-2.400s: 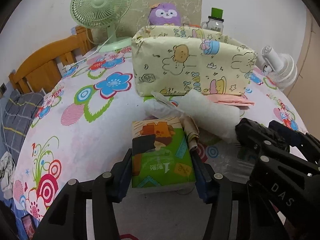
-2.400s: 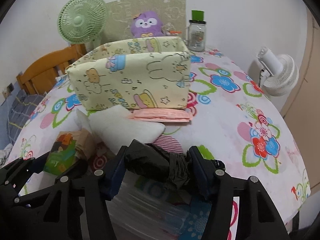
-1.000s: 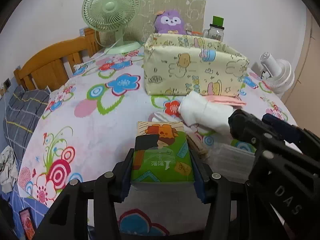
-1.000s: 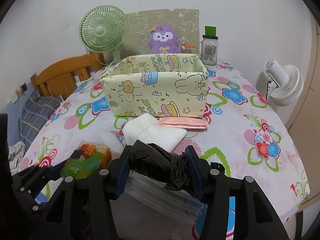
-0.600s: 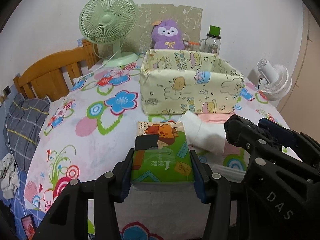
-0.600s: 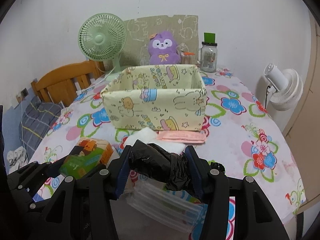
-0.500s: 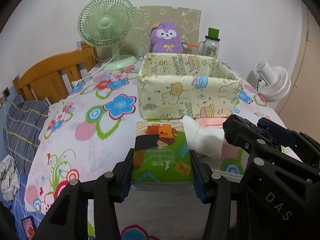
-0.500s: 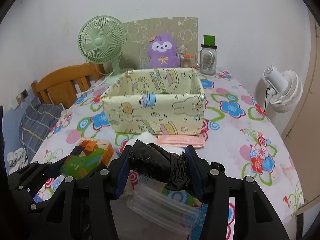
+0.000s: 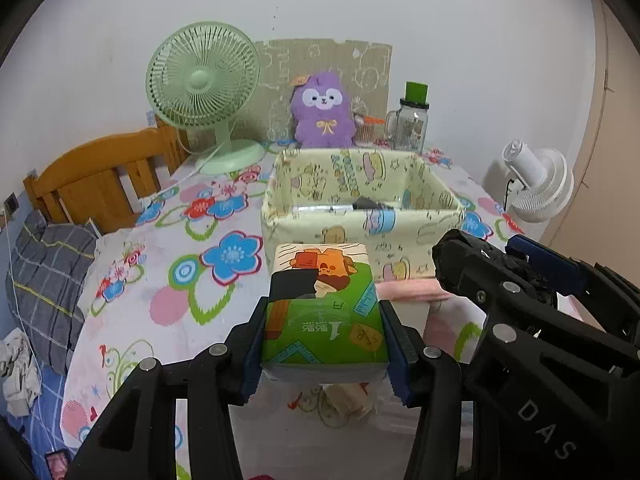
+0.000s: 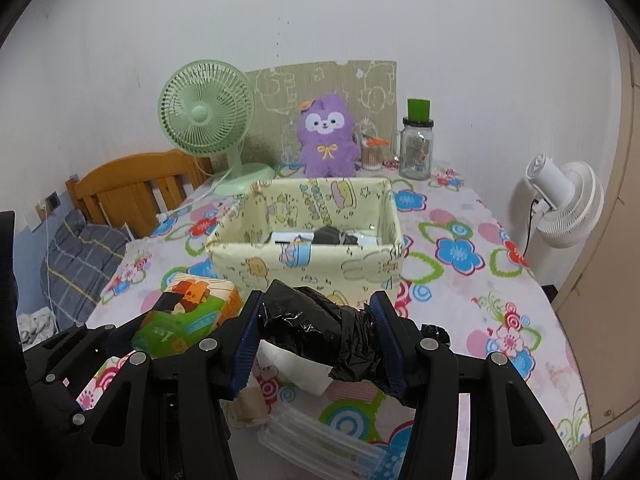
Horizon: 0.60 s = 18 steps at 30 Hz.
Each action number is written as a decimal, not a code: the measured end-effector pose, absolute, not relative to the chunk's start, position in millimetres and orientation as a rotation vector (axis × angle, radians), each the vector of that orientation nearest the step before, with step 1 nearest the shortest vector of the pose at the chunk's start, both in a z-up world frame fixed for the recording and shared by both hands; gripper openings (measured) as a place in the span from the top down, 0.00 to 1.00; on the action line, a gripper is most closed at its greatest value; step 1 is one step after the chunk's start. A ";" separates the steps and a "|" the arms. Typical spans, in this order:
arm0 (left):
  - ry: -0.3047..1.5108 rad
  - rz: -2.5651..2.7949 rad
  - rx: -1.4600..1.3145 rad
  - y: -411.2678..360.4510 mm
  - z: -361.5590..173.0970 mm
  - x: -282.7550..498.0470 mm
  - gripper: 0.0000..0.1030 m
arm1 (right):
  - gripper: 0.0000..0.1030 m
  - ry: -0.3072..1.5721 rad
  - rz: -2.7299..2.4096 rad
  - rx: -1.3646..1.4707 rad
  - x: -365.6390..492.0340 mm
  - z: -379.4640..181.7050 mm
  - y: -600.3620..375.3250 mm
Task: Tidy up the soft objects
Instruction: 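Carry the umbrella and tissue pack over the fabric box with both tools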
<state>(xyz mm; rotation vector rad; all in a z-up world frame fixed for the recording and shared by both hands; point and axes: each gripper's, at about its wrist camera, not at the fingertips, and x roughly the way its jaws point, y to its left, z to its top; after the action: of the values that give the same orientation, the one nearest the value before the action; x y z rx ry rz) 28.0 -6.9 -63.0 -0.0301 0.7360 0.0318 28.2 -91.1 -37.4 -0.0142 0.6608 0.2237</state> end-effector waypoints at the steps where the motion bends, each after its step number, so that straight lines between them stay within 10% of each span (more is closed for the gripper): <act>1: 0.732 0.031 -0.029 -7.3 -60.8 28.4 0.49 | 0.45 0.656 0.224 -0.014 29.2 -35.0 -91.8; 18: 0.677 0.017 -0.003 -19.7 -36.0 49.6 0.49 | 0.45 0.617 0.226 -0.003 43.5 -10.7 -102.1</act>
<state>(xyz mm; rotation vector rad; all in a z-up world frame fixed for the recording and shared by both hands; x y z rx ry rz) 49.6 -19.7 -36.0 -0.0033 0.6767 0.0167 43.5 -102.1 -10.7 -0.0028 0.6172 0.2262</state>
